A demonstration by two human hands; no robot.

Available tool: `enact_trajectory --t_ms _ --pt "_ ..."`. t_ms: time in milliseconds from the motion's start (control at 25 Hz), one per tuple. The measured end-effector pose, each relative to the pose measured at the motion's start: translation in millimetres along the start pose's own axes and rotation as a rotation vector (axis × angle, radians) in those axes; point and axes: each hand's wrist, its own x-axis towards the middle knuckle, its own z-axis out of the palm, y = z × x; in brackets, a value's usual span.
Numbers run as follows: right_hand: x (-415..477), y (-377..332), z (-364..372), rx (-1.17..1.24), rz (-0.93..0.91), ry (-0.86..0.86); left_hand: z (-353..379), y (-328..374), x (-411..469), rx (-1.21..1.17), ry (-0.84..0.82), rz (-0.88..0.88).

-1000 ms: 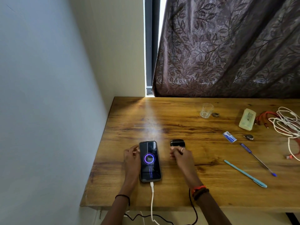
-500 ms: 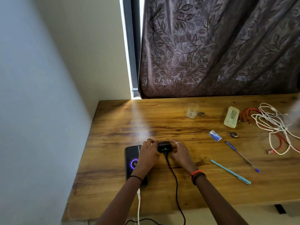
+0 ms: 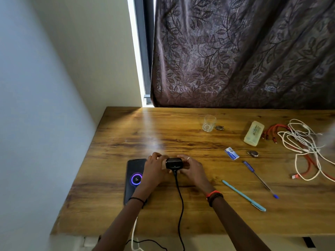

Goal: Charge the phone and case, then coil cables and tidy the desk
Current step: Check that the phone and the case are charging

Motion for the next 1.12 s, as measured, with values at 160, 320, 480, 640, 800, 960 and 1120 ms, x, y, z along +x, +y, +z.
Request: enact_trajectory --t_ms 160,320,480,640,800,960,1120 --pt "-19 -3 -25 0.054 -0.055 0.033 -15 23 -17 -0.147 0.045 -0.005" --pt "-44 -20 -52 0.148 -0.099 0.078 -40 44 -38 -0.403 0.068 0.048" --pt "-69 -45 -81 0.213 -0.192 0.142 -70 67 -54 -0.475 0.139 0.158" --pt "-91 -75 -109 0.361 -0.248 0.147 -98 89 -69 -0.522 0.229 0.213" --pt "-107 -98 -130 0.419 -0.313 0.167 -122 106 -82 -0.565 0.301 0.263" --pt "-119 -114 -143 0.430 -0.376 0.192 -141 120 -94 -0.572 0.343 0.299" --pt "-128 -123 -150 0.443 -0.416 0.200 -155 131 -104 -0.580 0.377 0.343"
